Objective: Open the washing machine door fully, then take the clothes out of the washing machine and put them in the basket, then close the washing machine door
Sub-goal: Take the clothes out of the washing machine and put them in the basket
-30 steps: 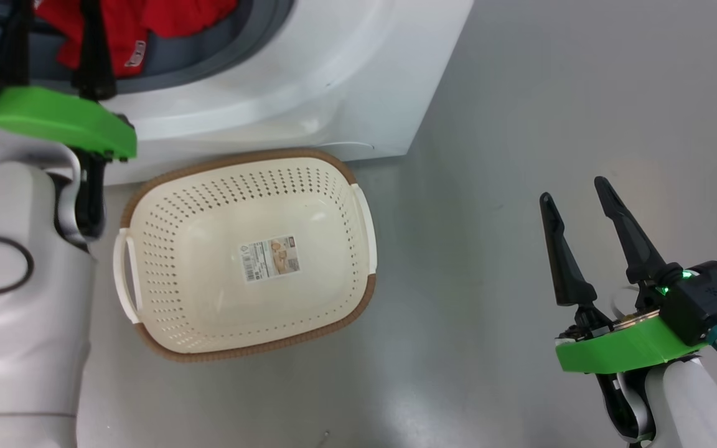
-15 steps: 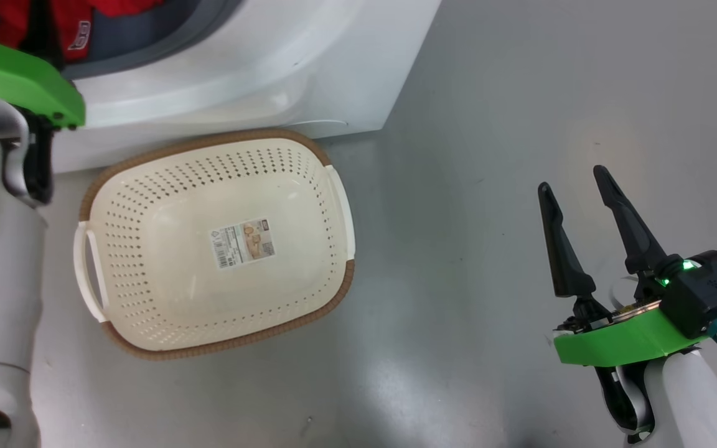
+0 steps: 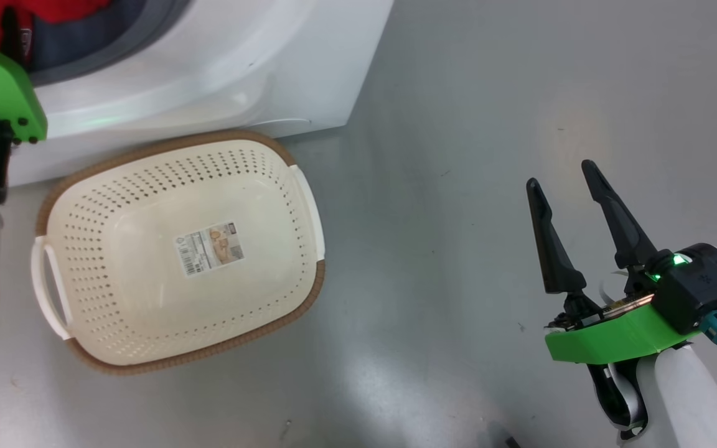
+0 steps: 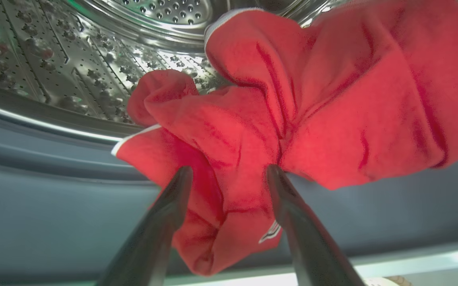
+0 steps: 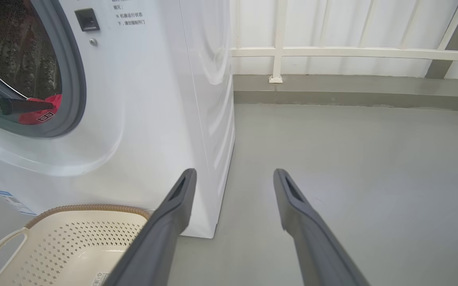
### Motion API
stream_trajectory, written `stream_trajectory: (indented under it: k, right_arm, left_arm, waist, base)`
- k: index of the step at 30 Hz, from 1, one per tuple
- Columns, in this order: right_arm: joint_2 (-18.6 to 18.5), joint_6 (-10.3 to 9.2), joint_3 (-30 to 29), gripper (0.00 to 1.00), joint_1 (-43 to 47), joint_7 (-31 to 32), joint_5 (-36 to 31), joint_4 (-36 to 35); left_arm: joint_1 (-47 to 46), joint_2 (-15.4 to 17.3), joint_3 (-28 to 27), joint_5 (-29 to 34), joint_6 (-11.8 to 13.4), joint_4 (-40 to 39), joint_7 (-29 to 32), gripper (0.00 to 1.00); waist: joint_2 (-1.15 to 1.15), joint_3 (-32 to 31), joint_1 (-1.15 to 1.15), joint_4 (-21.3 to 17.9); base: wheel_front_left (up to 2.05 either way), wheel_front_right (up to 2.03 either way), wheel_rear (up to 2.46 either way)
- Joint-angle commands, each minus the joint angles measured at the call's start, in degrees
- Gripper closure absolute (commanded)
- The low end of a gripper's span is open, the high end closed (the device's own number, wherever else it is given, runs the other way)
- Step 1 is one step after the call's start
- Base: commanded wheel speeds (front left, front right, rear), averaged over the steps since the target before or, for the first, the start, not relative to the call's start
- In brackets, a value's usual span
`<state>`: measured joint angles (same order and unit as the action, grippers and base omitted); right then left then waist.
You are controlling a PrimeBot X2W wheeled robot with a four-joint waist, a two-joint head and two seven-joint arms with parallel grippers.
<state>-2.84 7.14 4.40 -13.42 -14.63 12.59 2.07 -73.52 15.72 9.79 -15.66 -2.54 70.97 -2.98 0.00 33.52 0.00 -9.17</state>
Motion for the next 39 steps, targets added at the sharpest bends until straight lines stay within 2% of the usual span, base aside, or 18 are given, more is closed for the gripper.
stream_trajectory:
  k: [1, 12, 13, 15, 16, 23, 32, 39]
  right_arm:
    - [-0.04, 0.35, 1.31, 0.00, 0.00, -0.37, 0.33, -1.26]
    - [-0.04, 0.35, 2.12, 0.00, -0.16, -0.37, 1.64, -1.23]
    - [-0.04, 0.35, 2.17, 0.00, -0.19, -0.37, 1.73, -1.24]
    - [-0.04, 0.35, 2.24, 0.00, -0.21, -0.37, 1.88, -1.25]
    - [-0.04, 0.35, 2.26, 0.00, -0.24, -0.37, 1.99, -1.25]
    - [-0.04, 0.35, 2.36, 0.00, -0.28, -0.37, 2.35, -1.08]
    - [-0.04, 0.35, 2.39, 0.00, -0.40, -0.37, 2.32, -0.34]
    - [-0.04, 0.35, 2.30, 0.00, -0.13, -0.37, 1.94, -0.05]
  left_arm:
    - [-1.19, 3.29, -0.10, 0.64, 0.77, -0.49, 0.67, 0.00]
    - [-1.73, 5.71, 2.80, 2.78, 3.66, 1.51, 5.06, 0.00]
    - [-1.78, 5.98, 3.15, 3.11, 4.11, 1.55, 4.90, 0.02]
    - [-1.82, 6.67, 3.86, 3.81, 5.00, 1.63, 4.51, 0.78]
    - [-1.87, 6.98, 3.94, 3.87, 5.37, 1.67, 4.30, 1.00]
    - [-1.96, 7.13, 4.14, 3.32, 5.31, 1.69, 3.10, 1.00]
    - [-1.38, 7.31, 3.44, 2.09, 7.35, -0.30, -5.92, 1.00]
    - [1.75, 6.63, 1.44, -0.49, 6.91, -4.16, -11.36, 1.00]
  waist:
    - [0.00, 0.30, 0.00, -0.69]
    - [0.00, 1.34, 0.00, -2.52]
    - [0.00, 1.43, 0.00, -2.64]
    - [0.00, 1.59, 0.00, -2.80]
    - [0.00, 1.68, 0.00, -2.86]
    - [0.00, 1.87, 0.00, -2.65]
    - [0.00, 0.60, 0.00, -1.52]
    - [0.00, -1.38, 0.00, 0.08]
  base:
    - [0.00, 0.00, 0.00]
    - [0.00, 0.00, 0.00]
    - [0.00, 0.00, 0.00]
    - [0.00, 0.00, 0.00]
    - [0.00, 0.00, 0.00]
    - [0.00, 0.00, 0.00]
    - [0.00, 0.00, 0.00]
    - [0.00, 0.00, 0.00]
